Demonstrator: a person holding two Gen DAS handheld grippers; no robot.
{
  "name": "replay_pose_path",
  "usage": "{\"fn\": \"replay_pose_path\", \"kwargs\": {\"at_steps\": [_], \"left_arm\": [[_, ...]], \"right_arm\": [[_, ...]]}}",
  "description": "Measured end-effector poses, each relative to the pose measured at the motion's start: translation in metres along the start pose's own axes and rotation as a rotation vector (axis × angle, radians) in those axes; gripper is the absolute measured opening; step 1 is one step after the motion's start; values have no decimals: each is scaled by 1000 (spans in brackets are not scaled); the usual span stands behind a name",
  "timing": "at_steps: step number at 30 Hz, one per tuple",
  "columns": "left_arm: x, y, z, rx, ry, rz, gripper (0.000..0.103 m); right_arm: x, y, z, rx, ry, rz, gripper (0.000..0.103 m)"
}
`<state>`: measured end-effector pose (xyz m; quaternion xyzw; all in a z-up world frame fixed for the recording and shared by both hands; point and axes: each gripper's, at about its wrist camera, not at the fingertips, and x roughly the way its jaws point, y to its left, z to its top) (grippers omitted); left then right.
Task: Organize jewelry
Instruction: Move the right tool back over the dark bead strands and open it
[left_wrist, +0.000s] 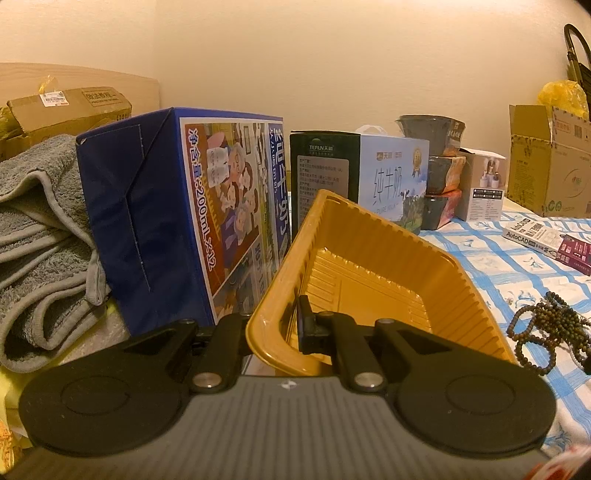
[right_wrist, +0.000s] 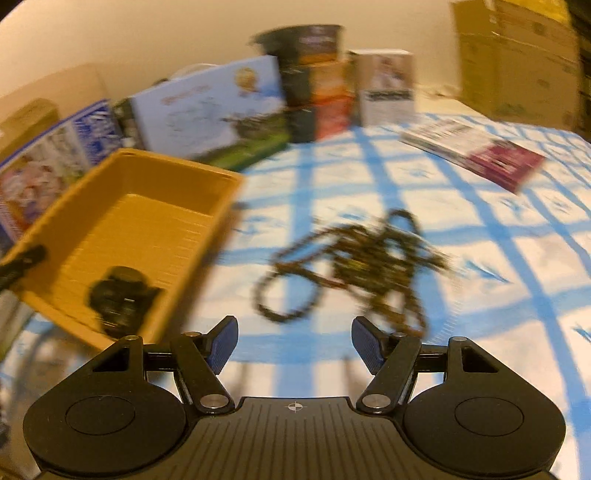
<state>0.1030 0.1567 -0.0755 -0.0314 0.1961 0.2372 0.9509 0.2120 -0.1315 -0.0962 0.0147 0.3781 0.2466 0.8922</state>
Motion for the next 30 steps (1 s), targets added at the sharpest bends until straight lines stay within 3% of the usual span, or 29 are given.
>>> {"fn": "replay_pose_path", "kwargs": {"at_steps": [10, 16, 18, 20, 26, 28, 29, 30], "left_arm": [[1, 0, 0, 7, 2, 4, 10], [3, 0, -1, 8, 3, 9, 10], [3, 0, -1, 9, 2, 8, 10], [3, 0, -1, 11, 2, 8, 10], [3, 0, -1, 12, 2, 9, 10], [3, 0, -1, 14, 2, 8, 10], [3, 0, -1, 14, 1, 7, 10], [3, -1, -1, 15, 1, 8, 10]], "right_arm": [[0, -51, -7, 5, 0, -112, 66], [11, -73, 4, -7, -7, -157, 51], [18, -79, 8, -18, -3, -181, 40], [26, -85, 12, -15, 5, -197, 35], [48, -99, 21, 11, 3, -215, 30], [52, -97, 23, -21, 3, -227, 19], [53, -96, 23, -34, 6, -226, 2], [52, -95, 24, -40, 13, -229, 2]]}}
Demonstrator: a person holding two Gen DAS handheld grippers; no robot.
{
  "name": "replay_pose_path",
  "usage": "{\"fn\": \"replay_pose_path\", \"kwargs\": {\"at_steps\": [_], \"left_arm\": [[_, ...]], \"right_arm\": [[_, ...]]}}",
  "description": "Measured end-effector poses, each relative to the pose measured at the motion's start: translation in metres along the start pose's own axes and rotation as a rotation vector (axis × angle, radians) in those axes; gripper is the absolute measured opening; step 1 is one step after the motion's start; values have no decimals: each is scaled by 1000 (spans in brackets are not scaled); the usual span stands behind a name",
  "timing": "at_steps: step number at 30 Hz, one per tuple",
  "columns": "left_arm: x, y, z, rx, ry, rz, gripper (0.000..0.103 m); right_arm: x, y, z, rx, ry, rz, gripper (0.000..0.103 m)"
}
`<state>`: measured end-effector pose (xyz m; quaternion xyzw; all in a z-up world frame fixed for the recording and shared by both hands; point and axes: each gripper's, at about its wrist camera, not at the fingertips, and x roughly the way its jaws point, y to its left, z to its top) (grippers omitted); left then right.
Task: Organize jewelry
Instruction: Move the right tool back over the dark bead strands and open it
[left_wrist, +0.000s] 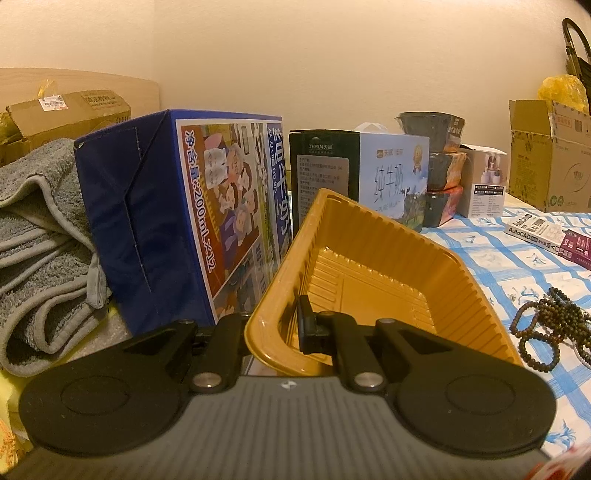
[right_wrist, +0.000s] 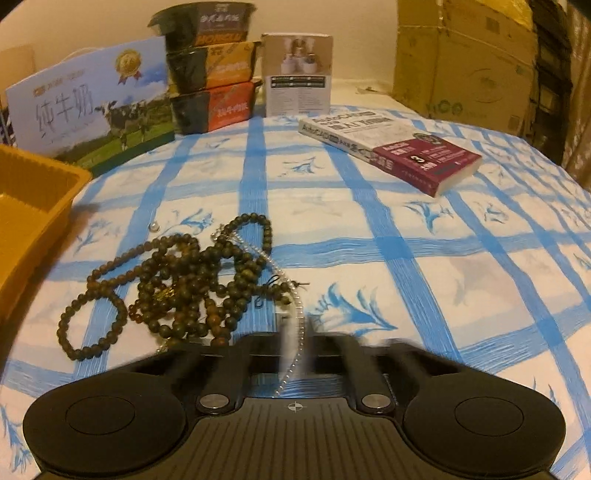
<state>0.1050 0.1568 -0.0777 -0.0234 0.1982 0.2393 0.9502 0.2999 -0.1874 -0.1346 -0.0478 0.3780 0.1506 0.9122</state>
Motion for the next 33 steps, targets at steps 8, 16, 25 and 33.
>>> {"fn": "replay_pose_path", "kwargs": {"at_steps": [8, 16, 25, 33], "left_arm": [[-2, 0, 0, -1, -2, -6, 9], [-6, -1, 2, -7, -11, -8, 9], [-7, -1, 3, -6, -10, -11, 9], [-8, -2, 3, -3, -10, -11, 9]], "right_arm": [[-53, -18, 0, 105, -105, -42, 2], [-132, -38, 12, 184, -280, -73, 2], [-132, -70, -7, 303, -218, -264, 2], [-100, -71, -23, 259, -25, -183, 14]]}}
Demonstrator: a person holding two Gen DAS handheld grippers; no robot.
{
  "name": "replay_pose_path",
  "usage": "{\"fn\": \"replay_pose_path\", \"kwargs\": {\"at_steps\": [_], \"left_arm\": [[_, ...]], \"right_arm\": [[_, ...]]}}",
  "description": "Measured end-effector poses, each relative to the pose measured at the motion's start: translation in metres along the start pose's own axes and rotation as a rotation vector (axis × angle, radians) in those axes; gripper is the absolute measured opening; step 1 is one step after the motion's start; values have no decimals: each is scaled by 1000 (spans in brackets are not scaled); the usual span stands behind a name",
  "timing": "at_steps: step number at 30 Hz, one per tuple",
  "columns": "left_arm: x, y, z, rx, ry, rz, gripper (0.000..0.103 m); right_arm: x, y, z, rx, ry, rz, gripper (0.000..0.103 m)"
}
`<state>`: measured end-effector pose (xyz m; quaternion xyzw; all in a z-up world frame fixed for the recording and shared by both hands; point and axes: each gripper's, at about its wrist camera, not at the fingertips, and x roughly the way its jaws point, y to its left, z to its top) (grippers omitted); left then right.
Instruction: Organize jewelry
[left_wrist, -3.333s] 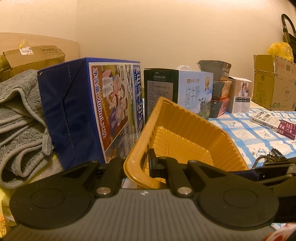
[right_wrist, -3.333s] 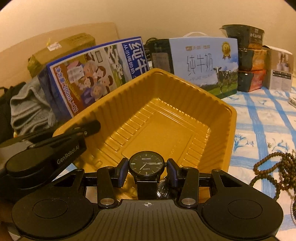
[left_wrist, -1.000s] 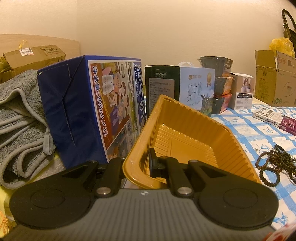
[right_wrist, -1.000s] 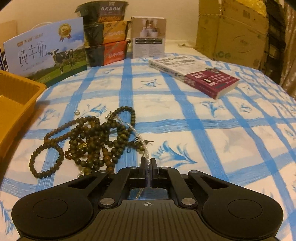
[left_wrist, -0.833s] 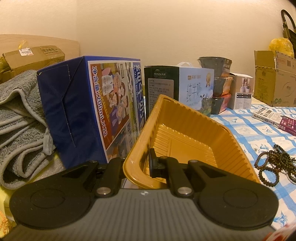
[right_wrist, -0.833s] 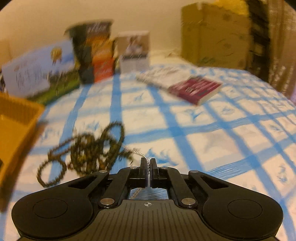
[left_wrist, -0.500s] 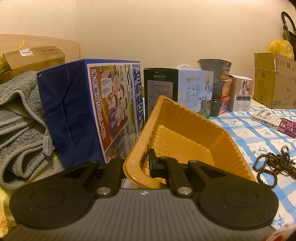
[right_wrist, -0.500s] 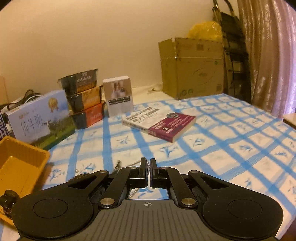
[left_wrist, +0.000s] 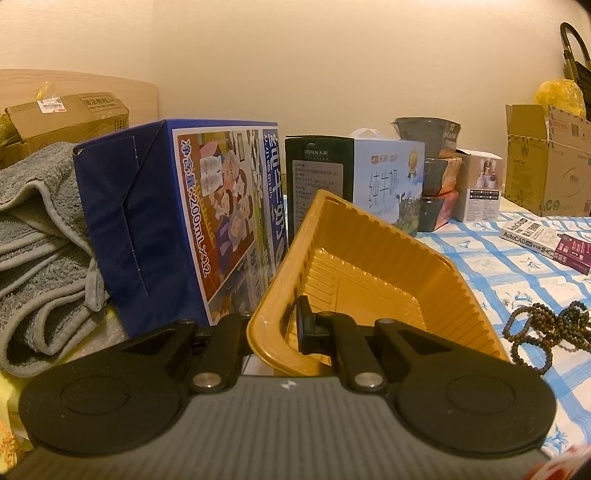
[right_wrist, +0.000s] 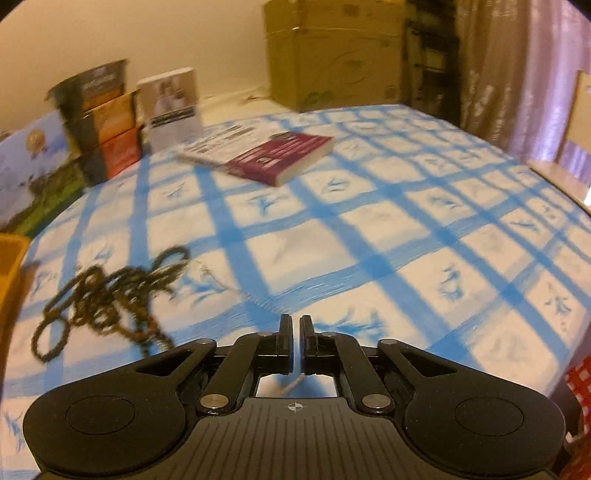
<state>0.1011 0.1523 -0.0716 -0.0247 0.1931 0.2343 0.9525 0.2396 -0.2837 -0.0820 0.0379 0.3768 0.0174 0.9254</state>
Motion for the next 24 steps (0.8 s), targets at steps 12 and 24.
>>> {"fn": "replay_pose_path", "kwargs": {"at_steps": [12, 24], "left_arm": [[1, 1, 0, -3, 4, 1, 9], [3, 1, -1, -3, 4, 1, 9]], "right_arm": [[28, 128, -23, -223, 67, 455, 36], [74, 167, -20, -181, 101, 414, 17]]}}
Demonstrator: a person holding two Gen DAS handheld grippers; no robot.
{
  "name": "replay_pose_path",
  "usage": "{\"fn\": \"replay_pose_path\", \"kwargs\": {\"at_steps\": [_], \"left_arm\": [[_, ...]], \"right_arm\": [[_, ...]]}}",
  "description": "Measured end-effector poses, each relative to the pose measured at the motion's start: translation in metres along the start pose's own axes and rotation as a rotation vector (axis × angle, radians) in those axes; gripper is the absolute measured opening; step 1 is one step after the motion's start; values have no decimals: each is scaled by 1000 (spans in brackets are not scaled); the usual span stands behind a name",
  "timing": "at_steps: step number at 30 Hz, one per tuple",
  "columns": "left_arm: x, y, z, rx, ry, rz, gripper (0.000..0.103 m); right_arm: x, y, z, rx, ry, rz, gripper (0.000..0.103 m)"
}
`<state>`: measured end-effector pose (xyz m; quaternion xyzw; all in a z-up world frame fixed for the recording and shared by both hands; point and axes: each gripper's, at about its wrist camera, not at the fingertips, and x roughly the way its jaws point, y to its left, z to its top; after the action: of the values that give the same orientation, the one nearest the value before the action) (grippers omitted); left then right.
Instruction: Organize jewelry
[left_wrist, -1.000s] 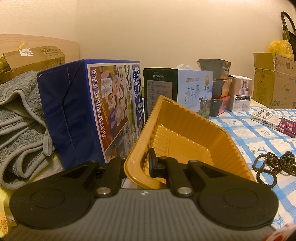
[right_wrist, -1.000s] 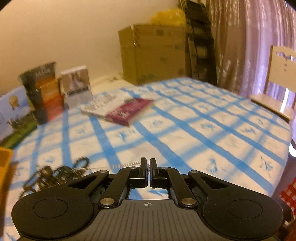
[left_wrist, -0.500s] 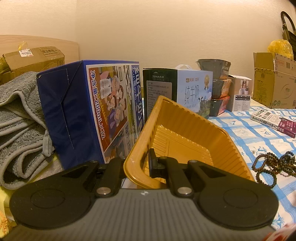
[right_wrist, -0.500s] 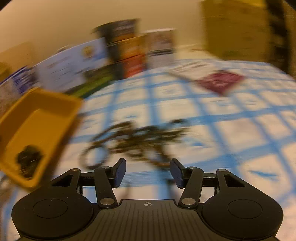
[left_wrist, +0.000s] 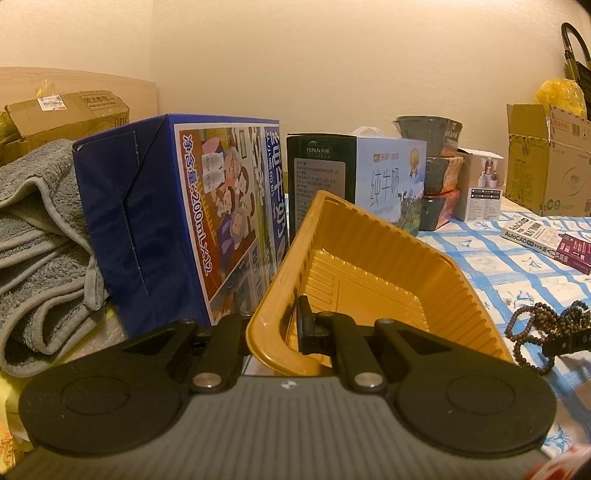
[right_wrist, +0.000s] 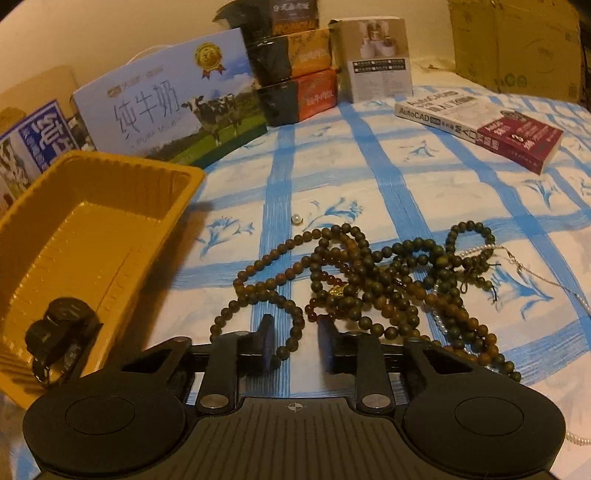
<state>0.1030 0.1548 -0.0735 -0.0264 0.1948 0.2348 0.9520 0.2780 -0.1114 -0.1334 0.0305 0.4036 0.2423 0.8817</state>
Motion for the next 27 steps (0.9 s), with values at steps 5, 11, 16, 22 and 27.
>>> {"fn": "replay_pose_path", "kwargs": {"at_steps": [5, 11, 16, 22, 27], "left_arm": [[0, 0, 0, -3, 2, 0, 9], [0, -1, -1, 9, -8, 3, 9], [0, 0, -2, 3, -7, 5, 9], [0, -1, -1, 1, 4, 8, 9], [-1, -2, 2, 1, 8, 4, 9]], "right_arm": [[-3, 7, -4, -68, -2, -6, 6], [-32, 15, 9, -72, -68, 40, 6], [-57, 42, 29, -121, -126, 115, 6], [-69, 87, 44, -123, -155, 288, 6], [-59, 128, 47, -120, -123, 434, 6]]}}
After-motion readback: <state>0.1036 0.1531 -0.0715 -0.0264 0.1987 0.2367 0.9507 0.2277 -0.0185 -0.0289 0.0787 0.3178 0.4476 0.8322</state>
